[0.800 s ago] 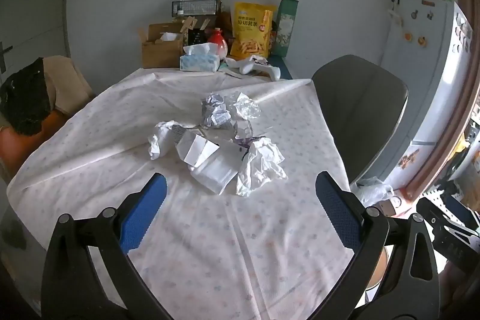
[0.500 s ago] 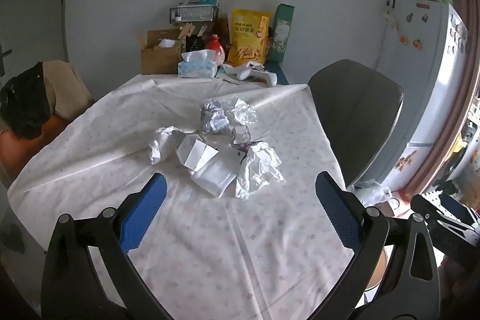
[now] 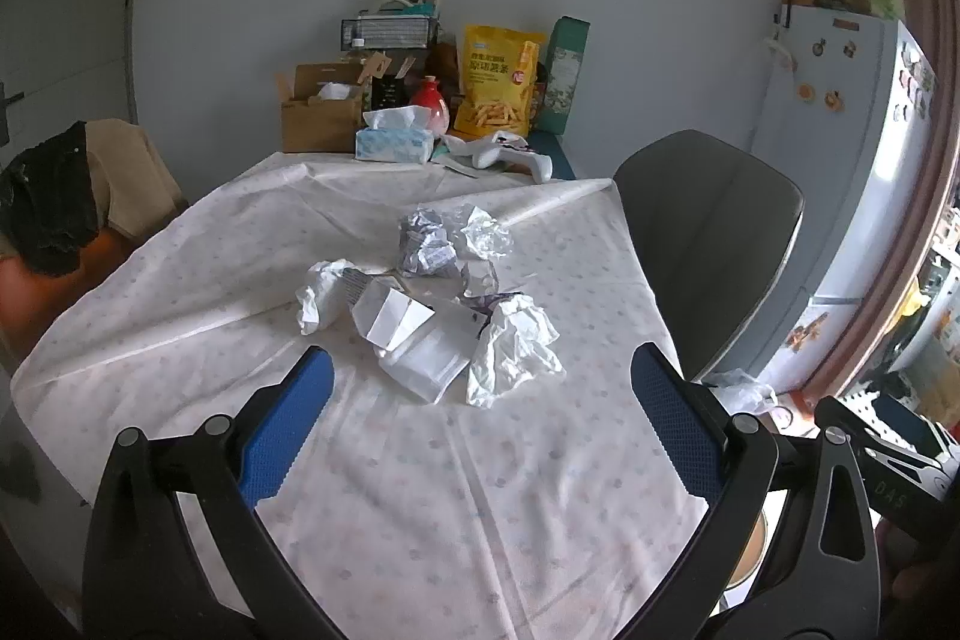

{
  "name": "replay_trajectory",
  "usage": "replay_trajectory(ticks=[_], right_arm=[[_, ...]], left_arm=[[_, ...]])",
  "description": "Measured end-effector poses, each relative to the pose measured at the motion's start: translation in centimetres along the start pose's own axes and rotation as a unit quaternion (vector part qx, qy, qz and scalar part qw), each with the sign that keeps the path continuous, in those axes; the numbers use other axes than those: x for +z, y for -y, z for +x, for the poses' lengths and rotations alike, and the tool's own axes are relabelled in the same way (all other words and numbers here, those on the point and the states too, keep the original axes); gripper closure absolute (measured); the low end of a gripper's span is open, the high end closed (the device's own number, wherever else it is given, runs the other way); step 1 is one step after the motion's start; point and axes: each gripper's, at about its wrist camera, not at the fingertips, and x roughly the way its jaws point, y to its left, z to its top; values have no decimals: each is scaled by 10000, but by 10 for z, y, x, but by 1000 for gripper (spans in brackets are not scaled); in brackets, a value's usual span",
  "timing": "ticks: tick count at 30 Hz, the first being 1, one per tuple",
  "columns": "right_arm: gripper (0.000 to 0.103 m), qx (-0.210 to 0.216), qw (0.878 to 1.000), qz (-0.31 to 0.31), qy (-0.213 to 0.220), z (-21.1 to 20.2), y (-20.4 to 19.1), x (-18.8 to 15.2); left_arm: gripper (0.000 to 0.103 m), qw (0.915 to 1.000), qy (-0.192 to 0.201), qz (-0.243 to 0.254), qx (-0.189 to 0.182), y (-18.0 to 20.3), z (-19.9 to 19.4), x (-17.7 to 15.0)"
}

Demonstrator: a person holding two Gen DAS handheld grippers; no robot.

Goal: Collect trash

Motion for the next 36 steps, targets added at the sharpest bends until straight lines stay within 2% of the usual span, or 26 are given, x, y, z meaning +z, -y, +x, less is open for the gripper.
replay_trajectory(ticks=[15,22,36], right_arm=[[7,101,9999,84,3,-2,-1,-2],[8,286,9995,129,15,-4,0,-1],[7,115,9997,198,114,-6,4,3]], left_arm=[[4,9998,-38,-35,-183,-1,-1,0],[4,9996,1,-23,-283,-3,-2,2],[4,9995,31,29,-321,-1,-6,5]])
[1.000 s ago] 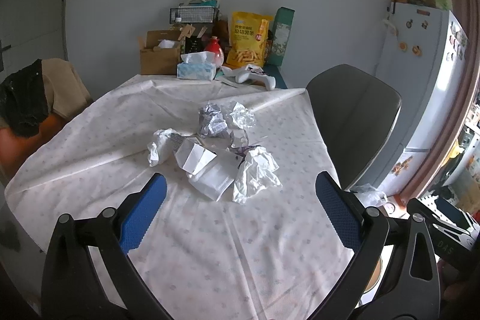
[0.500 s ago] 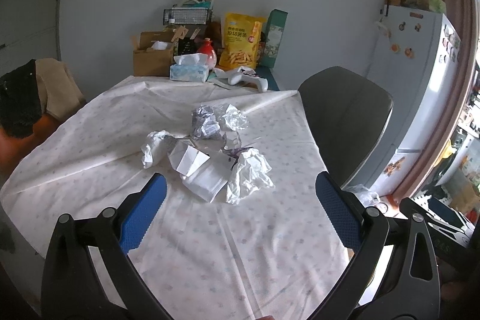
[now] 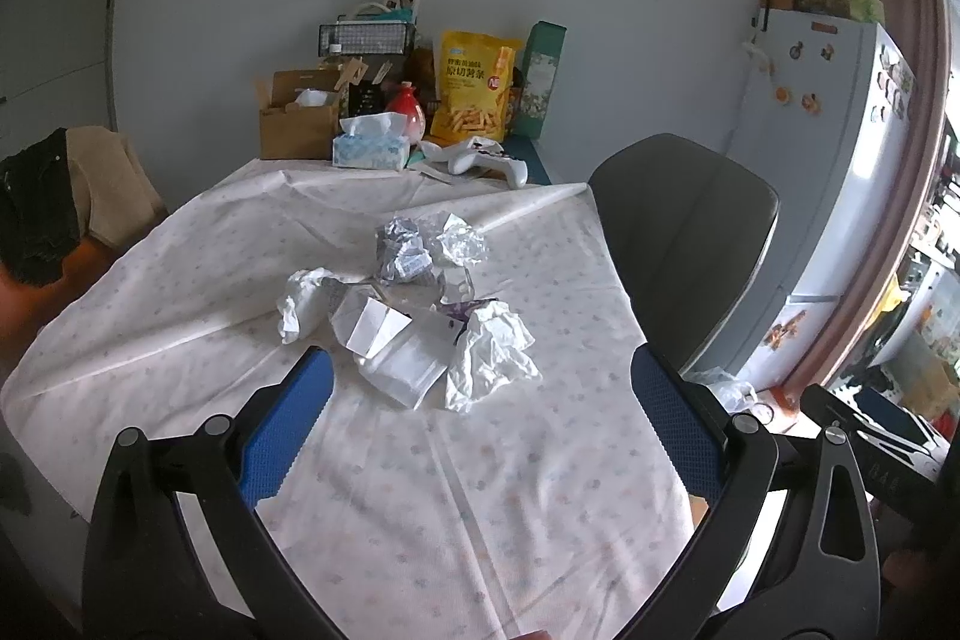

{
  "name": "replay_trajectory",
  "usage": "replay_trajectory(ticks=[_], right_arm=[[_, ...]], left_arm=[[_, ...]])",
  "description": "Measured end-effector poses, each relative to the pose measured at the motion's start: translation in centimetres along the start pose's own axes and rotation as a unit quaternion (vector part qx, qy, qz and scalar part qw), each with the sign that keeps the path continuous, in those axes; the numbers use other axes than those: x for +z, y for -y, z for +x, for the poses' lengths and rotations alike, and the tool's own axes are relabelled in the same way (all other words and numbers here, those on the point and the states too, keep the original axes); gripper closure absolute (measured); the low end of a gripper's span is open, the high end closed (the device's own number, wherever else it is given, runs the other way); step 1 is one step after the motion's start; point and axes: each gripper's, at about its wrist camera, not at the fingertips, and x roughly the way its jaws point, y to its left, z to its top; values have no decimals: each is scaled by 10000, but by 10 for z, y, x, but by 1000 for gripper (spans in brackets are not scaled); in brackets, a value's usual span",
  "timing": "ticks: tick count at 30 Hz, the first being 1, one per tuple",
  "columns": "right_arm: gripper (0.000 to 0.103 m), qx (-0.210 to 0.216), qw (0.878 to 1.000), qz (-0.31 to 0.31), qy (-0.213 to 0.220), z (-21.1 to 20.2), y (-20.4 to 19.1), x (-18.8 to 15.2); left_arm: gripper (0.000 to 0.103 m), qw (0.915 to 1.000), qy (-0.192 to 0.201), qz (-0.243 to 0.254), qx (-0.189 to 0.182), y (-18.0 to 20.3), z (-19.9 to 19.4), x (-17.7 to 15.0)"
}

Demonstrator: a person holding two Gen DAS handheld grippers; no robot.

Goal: Collect trash

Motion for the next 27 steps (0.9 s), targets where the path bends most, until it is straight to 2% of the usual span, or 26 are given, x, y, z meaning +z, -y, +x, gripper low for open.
replay_trajectory(ticks=[14,27], right_arm=[[7,122,9997,-161,102,-4,-7,0],[8,355,9989,-319,35,14,-26,7]], left_arm=[[4,10000,-28,-39,9,-1,-3,-3],[4,9998,-104,-140,106,-18,9,0]])
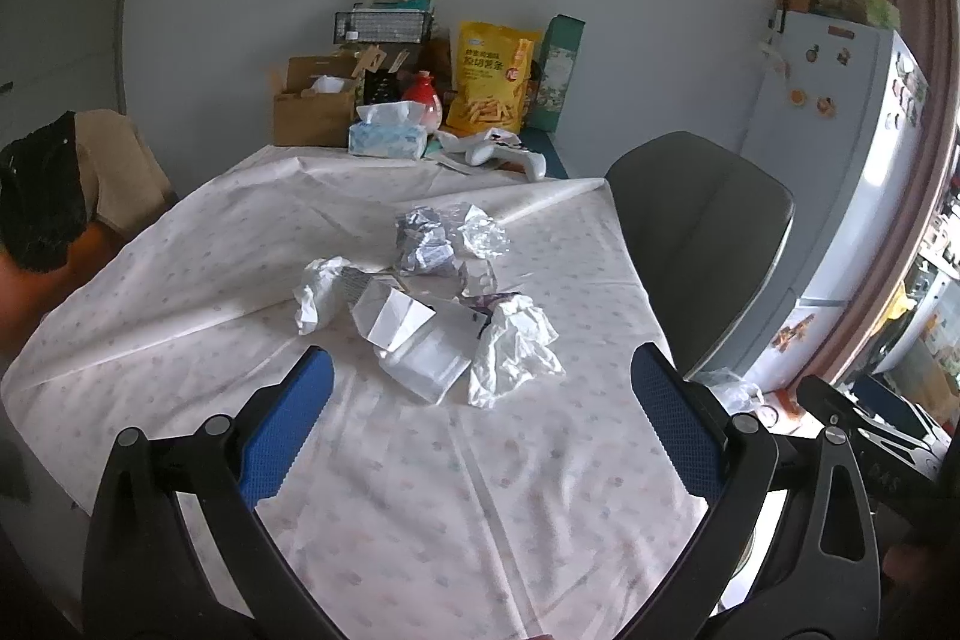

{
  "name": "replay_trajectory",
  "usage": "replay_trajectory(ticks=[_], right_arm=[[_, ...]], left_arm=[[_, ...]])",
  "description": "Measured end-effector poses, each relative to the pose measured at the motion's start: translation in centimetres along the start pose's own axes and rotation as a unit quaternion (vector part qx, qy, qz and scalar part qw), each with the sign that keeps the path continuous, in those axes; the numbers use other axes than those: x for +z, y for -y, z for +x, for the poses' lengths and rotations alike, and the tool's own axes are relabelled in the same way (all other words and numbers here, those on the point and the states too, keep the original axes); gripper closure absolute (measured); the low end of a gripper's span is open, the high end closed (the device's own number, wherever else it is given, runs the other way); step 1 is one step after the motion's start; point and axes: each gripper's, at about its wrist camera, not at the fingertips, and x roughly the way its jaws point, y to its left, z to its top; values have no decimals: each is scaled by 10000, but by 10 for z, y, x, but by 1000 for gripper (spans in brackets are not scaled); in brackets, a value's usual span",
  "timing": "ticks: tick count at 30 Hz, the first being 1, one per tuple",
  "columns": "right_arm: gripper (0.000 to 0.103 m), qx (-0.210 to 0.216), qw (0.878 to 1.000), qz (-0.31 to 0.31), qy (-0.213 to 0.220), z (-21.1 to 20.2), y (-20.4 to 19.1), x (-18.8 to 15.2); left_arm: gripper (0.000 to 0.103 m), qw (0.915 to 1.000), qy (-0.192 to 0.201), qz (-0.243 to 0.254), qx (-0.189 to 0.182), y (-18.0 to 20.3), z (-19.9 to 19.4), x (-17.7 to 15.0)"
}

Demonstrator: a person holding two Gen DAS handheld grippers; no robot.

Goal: Collect trash

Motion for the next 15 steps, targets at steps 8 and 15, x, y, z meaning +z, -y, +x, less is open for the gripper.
replay_trajectory(ticks=[8,15], right_arm=[[9,413,9987,-272,-123,23,-26,9],[15,828,9950,-372,-422,56,-48,11]], left_arm=[[4,9998,-56,-160,77,-23,12,6],[5,9987,-238,-367,247,-49,33,9]])
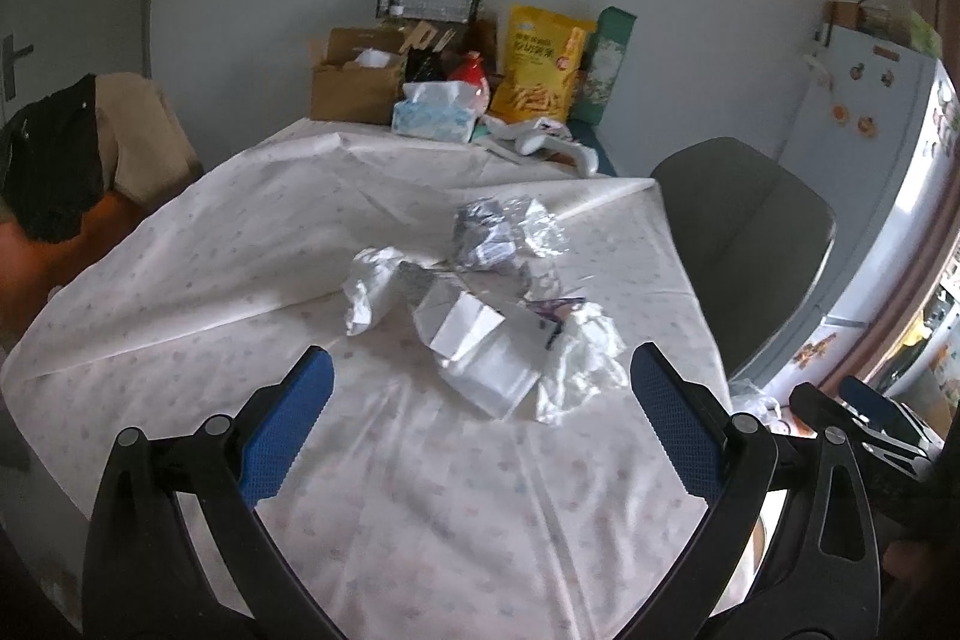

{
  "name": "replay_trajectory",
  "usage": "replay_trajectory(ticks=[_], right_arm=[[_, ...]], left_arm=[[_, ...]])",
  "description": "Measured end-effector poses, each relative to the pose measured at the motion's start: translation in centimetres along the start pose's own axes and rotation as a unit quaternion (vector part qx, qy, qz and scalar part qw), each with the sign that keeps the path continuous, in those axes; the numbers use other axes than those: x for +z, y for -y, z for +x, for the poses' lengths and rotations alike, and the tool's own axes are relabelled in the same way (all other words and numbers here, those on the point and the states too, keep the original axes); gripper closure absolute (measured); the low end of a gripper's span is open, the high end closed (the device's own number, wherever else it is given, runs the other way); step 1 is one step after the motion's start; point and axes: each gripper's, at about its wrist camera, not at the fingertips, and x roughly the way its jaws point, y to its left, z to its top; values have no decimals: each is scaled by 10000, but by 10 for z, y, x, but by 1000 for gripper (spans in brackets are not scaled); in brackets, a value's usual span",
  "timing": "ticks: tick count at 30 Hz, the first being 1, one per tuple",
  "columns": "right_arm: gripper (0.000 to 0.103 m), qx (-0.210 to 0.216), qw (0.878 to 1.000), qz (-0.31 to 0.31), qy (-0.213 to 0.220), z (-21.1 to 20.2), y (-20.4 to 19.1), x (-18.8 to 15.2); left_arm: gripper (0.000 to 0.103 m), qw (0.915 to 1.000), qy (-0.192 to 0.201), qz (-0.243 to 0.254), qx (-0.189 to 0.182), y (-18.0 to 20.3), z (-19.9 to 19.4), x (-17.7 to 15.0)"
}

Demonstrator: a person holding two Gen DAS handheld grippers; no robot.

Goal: Collect trash
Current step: 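Reach the left gripper to the white paper box and close on it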

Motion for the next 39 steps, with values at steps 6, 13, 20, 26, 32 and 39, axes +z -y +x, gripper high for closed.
replay_trajectory(ticks=[6,13,20,26,32,39], right_arm=[[29,301,9988,-148,-354,37,-14,3],[43,569,9952,-285,-742,82,-30,3],[46,699,9914,-283,-1074,124,-38,-2],[51,758,9888,-259,-1259,146,-43,-5],[55,856,9862,-312,-1382,158,-49,-7],[97,1140,9812,-385,-1507,160,-53,-12]], left_arm=[[13,9996,-231,-172,-2,-17,26,2],[23,9976,-583,-372,-105,-27,67,7],[23,9946,-799,-634,-178,-29,108,15],[26,9890,-835,-1206,-201,-37,139,23],[45,9827,-1010,-1535,-214,-40,158,17],[64,9784,-944,-1806,-356,-46,146,9]])
